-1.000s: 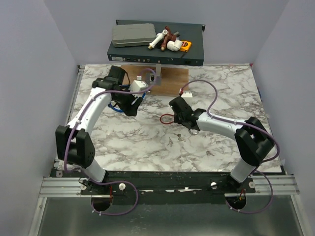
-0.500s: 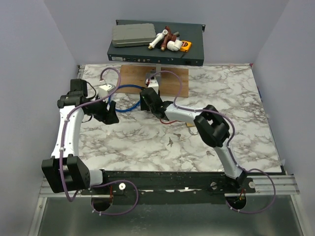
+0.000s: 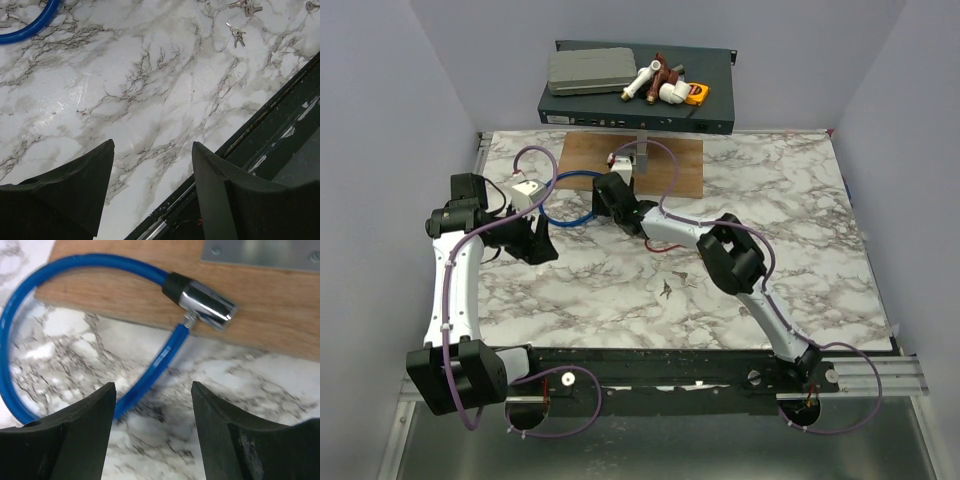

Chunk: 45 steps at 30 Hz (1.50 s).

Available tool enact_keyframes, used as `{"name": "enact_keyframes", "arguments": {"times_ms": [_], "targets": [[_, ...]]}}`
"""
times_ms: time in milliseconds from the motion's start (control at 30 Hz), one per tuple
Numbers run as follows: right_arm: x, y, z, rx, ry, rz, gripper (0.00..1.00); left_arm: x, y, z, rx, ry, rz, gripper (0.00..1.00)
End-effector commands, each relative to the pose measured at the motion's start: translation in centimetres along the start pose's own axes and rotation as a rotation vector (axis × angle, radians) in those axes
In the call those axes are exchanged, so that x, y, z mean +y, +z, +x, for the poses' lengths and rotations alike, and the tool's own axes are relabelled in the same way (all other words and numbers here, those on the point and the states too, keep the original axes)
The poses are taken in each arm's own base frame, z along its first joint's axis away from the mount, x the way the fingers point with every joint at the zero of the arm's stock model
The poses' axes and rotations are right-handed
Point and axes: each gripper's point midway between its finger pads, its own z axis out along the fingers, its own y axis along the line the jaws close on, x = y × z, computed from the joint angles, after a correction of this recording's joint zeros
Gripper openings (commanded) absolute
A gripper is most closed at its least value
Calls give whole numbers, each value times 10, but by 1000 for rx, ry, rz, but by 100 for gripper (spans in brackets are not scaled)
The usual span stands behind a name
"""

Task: Unlock with the key
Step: Move the lock to the center of the board.

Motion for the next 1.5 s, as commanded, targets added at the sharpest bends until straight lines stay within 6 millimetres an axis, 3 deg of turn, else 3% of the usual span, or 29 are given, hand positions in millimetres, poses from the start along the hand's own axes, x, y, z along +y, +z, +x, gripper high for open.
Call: {"name": "enact_keyframes", "arguments": {"times_ms": [0, 133, 267, 600, 900, 1067, 1267, 1400, 1467], "targets": [[10, 14, 4, -5, 12, 32, 65, -8, -4, 1, -20, 29, 18, 63], [17, 20, 4, -8, 7, 40, 64, -8, -5, 3, -12, 43, 10, 63], [8, 30, 21, 43, -34, 139, 62, -6, -6, 4, -9, 45, -4, 63], [-9, 22, 49, 101, -14, 188, 56, -8, -10, -2, -31, 47, 1, 63], [-15, 8, 58, 110, -33, 189, 15, -10, -9, 4, -23, 44, -5, 63], [-40, -35, 77, 162, -49, 242, 3, -1, -9, 13, 7, 26, -61, 64], [-77, -108, 112, 250, 39, 250, 2, -2, -2, 30, 42, 5, -65, 64], [-75, -138, 130, 279, 34, 221, 8, -10, 7, 40, 66, 14, -53, 65], [-69, -142, 126, 284, 41, 199, 23, -15, 13, 43, 83, 29, -49, 65]]}}
